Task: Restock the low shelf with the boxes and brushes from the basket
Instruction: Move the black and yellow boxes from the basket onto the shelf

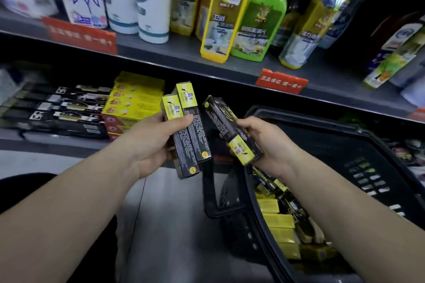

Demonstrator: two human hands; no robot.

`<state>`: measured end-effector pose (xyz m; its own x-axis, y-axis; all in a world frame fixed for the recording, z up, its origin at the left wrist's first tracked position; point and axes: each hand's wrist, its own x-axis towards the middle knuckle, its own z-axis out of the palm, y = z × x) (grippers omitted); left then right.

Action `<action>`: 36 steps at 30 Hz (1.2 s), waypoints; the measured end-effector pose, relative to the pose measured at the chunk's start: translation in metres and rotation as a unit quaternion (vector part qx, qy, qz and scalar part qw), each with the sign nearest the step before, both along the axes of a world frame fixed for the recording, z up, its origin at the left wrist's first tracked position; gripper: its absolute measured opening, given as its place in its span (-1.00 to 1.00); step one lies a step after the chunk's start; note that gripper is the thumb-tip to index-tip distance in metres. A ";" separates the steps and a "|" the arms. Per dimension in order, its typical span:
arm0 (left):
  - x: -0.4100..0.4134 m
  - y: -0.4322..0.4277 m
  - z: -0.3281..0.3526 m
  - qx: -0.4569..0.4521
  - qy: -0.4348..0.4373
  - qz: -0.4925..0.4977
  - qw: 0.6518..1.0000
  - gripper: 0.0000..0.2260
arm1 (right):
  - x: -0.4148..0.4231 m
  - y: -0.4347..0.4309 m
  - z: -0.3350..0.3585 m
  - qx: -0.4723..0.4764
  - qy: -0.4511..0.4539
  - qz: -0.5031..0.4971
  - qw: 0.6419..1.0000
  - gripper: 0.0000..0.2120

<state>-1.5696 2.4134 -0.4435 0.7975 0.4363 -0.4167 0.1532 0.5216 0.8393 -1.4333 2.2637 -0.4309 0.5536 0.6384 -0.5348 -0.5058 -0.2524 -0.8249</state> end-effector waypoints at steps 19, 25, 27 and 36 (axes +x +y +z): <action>-0.010 0.107 -0.064 0.016 0.126 0.130 0.983 -0.90 | 0.047 0.173 -0.066 -0.204 -0.240 0.076 0.946 -0.59; -0.006 0.125 -0.073 0.005 0.114 0.154 0.982 -0.93 | 0.102 0.197 -0.106 -0.287 -0.231 0.032 0.929 -0.86; -0.003 0.131 -0.074 0.000 0.109 0.157 0.981 -0.93 | 0.117 0.202 -0.118 -0.292 -0.206 0.010 0.934 -0.86; 0.013 0.143 -0.080 -0.025 0.099 0.155 0.983 -0.80 | 0.149 0.213 -0.163 -0.365 -0.139 0.224 0.893 -0.73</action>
<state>-1.5567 2.5560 -0.5237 0.5313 0.6202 -0.5771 0.1385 0.6084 0.7814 -1.2848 2.4766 -0.5935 0.5072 0.3666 -0.7800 -0.0206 -0.8996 -0.4363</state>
